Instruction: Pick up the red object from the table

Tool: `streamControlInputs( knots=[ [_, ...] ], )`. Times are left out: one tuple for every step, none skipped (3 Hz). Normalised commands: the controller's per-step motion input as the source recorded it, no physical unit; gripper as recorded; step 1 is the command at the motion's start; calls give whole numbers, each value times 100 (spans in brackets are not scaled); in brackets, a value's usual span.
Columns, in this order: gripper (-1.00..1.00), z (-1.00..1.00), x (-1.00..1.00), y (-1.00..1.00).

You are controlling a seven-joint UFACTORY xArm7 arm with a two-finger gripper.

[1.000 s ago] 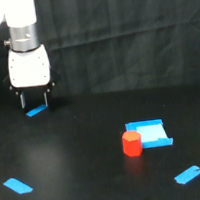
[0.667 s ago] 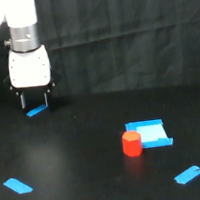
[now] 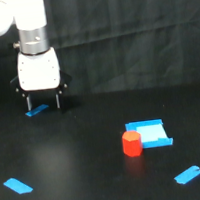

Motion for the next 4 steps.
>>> streamControlInputs(
  knots=[
    [100,-11,100,-81],
    [100,-8,100,-87],
    [100,-23,98,-82],
    [100,-39,89,-78]
  ],
)
